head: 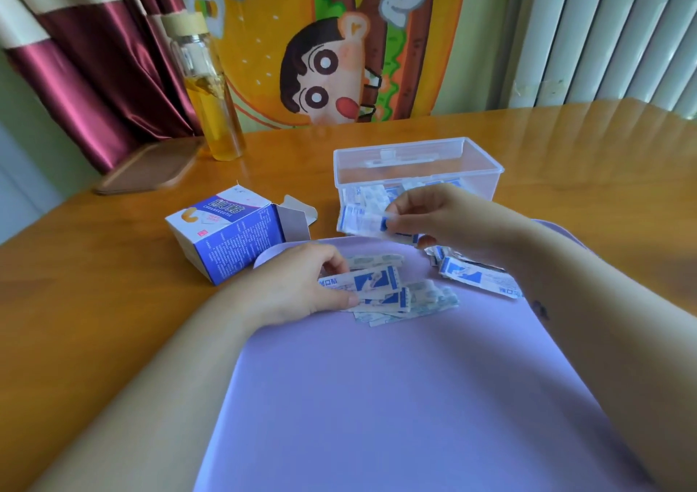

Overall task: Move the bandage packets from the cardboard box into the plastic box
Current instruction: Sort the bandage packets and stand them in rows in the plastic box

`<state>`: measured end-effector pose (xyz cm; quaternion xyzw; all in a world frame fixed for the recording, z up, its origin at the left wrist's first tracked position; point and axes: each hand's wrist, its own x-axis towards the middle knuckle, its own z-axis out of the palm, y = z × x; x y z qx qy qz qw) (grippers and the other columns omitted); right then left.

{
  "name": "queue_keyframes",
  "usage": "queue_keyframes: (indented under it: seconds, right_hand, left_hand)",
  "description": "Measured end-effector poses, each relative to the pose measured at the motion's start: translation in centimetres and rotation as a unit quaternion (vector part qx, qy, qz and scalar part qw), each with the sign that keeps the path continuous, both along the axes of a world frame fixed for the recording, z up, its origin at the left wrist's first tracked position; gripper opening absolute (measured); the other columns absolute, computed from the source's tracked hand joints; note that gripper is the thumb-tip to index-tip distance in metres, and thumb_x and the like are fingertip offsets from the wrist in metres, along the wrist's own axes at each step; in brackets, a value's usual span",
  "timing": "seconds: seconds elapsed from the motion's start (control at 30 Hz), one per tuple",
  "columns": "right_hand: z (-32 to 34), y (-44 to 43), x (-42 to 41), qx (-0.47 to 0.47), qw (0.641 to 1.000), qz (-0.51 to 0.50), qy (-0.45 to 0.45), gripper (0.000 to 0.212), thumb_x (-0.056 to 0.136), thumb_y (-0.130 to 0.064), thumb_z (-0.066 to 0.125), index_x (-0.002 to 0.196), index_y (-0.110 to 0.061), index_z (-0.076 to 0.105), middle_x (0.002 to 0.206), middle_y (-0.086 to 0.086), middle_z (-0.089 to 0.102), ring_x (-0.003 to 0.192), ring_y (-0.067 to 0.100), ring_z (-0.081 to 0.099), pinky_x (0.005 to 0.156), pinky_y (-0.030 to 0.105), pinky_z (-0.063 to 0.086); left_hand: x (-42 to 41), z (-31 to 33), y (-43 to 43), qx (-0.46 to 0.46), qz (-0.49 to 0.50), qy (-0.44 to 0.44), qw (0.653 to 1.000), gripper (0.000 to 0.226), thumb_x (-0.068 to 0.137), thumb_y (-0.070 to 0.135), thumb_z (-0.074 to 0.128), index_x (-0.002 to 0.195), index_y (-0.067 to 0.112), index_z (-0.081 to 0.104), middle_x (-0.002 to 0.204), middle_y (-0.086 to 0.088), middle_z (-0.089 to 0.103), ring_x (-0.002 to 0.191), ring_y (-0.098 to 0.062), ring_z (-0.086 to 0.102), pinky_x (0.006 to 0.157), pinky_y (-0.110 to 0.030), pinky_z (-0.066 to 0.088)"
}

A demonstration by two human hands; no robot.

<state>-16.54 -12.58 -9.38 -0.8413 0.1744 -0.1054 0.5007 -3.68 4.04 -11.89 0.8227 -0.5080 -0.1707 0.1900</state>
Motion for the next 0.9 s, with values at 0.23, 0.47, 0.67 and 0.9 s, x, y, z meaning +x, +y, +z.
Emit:
queue_keyframes:
  seconds: [0.23, 0.47, 0.67, 0.9]
  right_hand:
    - [0.0, 1.8, -0.1, -0.105, 0.989, 0.058, 0.085, 0.010, 0.083, -0.027, 0.069, 0.074, -0.027, 0.066, 0.066, -0.016, 0.064, 0.053, -0.005, 0.051, 0.057, 0.010, 0.042]
    - [0.6, 2.7, 0.5, -0.008, 0.990, -0.074, -0.121, 0.015, 0.082, -0.015, 0.071, 0.075, -0.017, 0.058, 0.067, -0.001, 0.069, 0.043, -0.001, 0.048, 0.044, 0.011, 0.036]
    - [0.8, 4.5, 0.7, 0.058, 0.984, -0.032, -0.168, 0.014, 0.083, -0.018, 0.069, 0.080, -0.005, 0.064, 0.061, -0.006, 0.066, 0.050, -0.002, 0.055, 0.050, 0.008, 0.038]
    - [-1.5, 3.0, 2.0, -0.263, 0.958, 0.014, 0.113, 0.042, 0.078, -0.046, 0.070, 0.113, -0.024, 0.061, 0.096, -0.010, 0.058, 0.084, 0.010, 0.054, 0.073, 0.023, 0.044]
  left_hand:
    - [-0.2, 0.6, 0.1, -0.109, 0.010, 0.101, 0.989, 0.016, 0.082, 0.023, 0.072, 0.096, 0.027, 0.065, 0.093, 0.010, 0.070, 0.087, -0.005, 0.066, 0.075, -0.025, 0.054]
    - [-0.7, 2.3, -0.1, -0.311, 0.039, 0.488, 0.814, 0.040, 0.078, -0.003, 0.061, 0.113, 0.019, 0.058, 0.107, -0.002, 0.069, 0.094, -0.014, 0.067, 0.076, -0.026, 0.056]
    - [-2.6, 2.5, -1.3, -0.389, 0.073, 0.544, 0.739, 0.023, 0.096, 0.021, 0.041, 0.103, 0.016, 0.063, 0.096, 0.001, 0.073, 0.096, -0.015, 0.066, 0.087, -0.032, 0.052]
    - [-1.1, 3.7, -0.6, -0.479, 0.241, 0.585, 0.608, 0.019, 0.098, 0.015, 0.045, 0.102, 0.010, 0.062, 0.067, 0.001, 0.050, 0.047, -0.005, 0.043, 0.054, -0.018, 0.053]
